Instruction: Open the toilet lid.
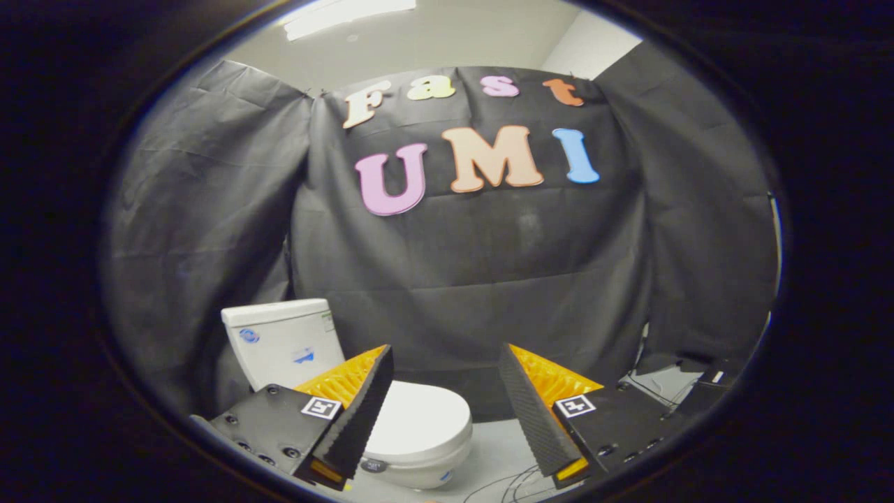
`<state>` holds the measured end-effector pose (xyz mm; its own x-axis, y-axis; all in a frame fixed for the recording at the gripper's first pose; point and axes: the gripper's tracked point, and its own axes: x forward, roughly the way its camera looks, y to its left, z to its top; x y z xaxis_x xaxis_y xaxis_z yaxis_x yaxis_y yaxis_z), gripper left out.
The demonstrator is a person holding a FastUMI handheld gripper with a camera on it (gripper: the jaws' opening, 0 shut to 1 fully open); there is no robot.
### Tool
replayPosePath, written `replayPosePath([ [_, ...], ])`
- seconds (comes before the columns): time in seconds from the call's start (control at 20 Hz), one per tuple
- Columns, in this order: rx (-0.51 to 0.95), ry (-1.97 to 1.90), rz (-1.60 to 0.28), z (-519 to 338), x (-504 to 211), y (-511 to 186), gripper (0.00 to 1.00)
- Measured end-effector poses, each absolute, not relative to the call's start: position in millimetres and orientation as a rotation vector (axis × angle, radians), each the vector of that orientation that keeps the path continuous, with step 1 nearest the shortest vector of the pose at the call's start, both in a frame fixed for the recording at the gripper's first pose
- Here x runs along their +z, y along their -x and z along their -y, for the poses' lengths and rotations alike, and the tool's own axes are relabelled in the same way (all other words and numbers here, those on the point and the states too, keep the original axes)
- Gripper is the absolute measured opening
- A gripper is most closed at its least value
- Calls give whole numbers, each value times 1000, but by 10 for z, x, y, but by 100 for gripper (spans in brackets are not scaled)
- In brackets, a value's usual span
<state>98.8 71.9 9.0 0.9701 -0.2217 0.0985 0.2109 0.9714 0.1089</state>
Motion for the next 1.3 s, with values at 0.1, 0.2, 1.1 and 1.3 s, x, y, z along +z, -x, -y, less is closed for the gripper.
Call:
replayPosePath([
  [0.1, -316, -144, 142, -684, 88, -926, 95],
  [0.2, -414, -192, 165, -621, 61, -855, 95],
  [1.1, -881, -1000, 70, -931, -2076, -916, 49],
  [1.3, -867, -1167, 86, -1218, -2434, -1088, 47],
])
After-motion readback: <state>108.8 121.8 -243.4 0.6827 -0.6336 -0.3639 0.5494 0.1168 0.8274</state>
